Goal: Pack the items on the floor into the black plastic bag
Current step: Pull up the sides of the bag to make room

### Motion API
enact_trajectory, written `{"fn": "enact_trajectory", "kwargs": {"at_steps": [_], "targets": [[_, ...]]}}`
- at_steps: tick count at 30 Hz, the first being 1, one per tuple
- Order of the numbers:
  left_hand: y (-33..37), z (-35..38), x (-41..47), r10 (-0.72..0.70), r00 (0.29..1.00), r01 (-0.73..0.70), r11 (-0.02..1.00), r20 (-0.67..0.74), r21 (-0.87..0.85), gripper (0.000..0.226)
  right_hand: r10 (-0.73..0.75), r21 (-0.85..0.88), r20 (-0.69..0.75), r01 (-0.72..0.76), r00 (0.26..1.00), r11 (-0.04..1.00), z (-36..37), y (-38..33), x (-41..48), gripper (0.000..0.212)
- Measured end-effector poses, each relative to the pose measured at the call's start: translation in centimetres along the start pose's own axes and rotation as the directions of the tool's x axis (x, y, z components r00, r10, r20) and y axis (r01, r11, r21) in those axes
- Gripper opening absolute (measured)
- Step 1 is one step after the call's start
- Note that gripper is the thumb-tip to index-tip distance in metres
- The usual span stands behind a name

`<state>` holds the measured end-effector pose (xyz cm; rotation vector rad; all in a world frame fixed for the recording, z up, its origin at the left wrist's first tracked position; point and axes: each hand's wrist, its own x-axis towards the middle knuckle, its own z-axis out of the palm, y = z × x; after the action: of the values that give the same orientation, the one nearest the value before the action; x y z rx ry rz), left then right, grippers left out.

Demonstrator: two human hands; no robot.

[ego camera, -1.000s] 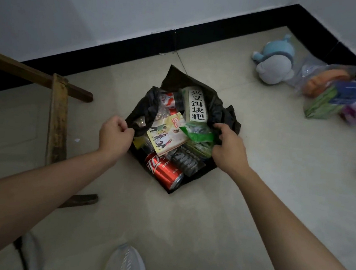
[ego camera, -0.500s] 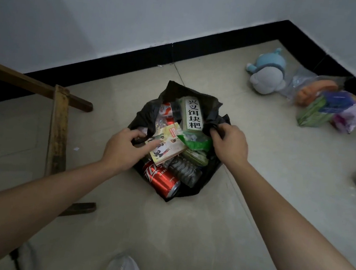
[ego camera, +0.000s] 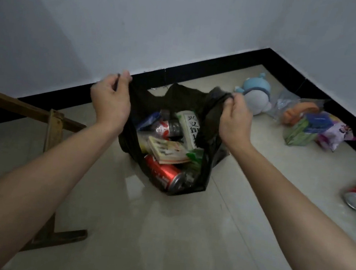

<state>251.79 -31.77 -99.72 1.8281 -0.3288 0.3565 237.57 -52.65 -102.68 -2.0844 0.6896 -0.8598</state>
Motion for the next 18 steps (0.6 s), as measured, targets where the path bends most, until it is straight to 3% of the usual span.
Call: {"fn": "enact_trajectory", "kwargs": {"at_steps": [3, 6, 13, 16, 18], "targets": [[1.9, -1.0, 3.1, 0.04, 0.991, -0.048, 0.997, -0.128, -0.057, 0.026, -0.075, 0.047, -0.164, 0.084, 0.984, 0.995, -2.3, -1.3, 3.0, 0.024], [1.5, -0.9, 3.9, 0.088, 0.991, -0.09, 0.996, -0.101, -0.018, 0.026, -0.047, 0.022, -0.235, 0.054, 0.971, 0.998, -3.9, -0.4, 4.6, 0.027], [-3.9, -1.9, 0.3, 0.087, 0.989, -0.106, 0.98, 0.117, 0.166, 0.033, -0.015, -0.167, 0.042, 0.022, 0.999, 0.986, -2.1, 4.6, 0.4, 0.023], [-3.8, -2.7, -1.3, 0.178, 0.936, -0.274, 0.91, 0.304, 0.311, 0.036, 0.094, -0.157, 0.012, -0.091, 0.996, 0.983, -1.9, 6.4, -0.3, 0.023], [-3.0, -3.0, -1.5, 0.221, 0.914, -0.357, 0.835, 0.339, 0.418, 0.038, 0.155, -0.156, -0.008, -0.155, 0.988, 0.976, -2.3, 6.9, -0.1, 0.019]]}}
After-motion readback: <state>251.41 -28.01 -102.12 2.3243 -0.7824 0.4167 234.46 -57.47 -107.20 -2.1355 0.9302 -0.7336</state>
